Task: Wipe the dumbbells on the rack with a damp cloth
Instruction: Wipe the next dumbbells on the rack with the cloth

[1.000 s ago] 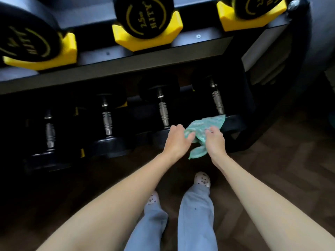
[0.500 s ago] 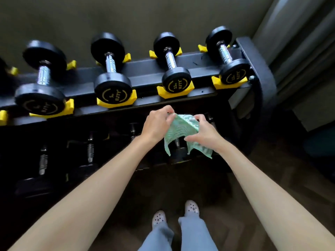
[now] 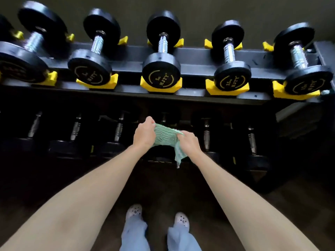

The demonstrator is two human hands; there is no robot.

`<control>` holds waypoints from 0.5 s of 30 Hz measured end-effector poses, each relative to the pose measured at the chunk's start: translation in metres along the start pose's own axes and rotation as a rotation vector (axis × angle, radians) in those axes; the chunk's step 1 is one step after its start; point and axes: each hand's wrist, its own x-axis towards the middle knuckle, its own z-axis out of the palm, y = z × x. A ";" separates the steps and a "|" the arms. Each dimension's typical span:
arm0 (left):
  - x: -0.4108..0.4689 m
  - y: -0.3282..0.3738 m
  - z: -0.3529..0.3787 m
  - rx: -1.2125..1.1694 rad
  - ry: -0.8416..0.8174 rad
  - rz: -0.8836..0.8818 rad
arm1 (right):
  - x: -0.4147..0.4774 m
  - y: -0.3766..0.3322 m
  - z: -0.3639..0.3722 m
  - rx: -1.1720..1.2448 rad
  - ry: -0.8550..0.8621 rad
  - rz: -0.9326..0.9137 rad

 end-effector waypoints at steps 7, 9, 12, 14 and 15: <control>0.046 -0.085 0.092 0.100 -0.274 0.065 | 0.066 0.057 0.087 0.021 -0.193 0.137; 0.049 -0.110 0.116 0.246 -0.368 0.216 | 0.076 0.075 0.114 -0.003 -0.177 0.093; 0.040 -0.131 0.126 0.323 -0.374 0.332 | 0.074 0.094 0.146 -0.021 -0.011 -0.051; 0.031 -0.140 0.114 0.255 -0.397 0.351 | 0.066 0.098 0.161 -0.115 0.017 -0.181; 0.028 -0.147 0.109 0.219 -0.397 0.332 | 0.061 0.096 0.168 -0.158 -0.013 -0.233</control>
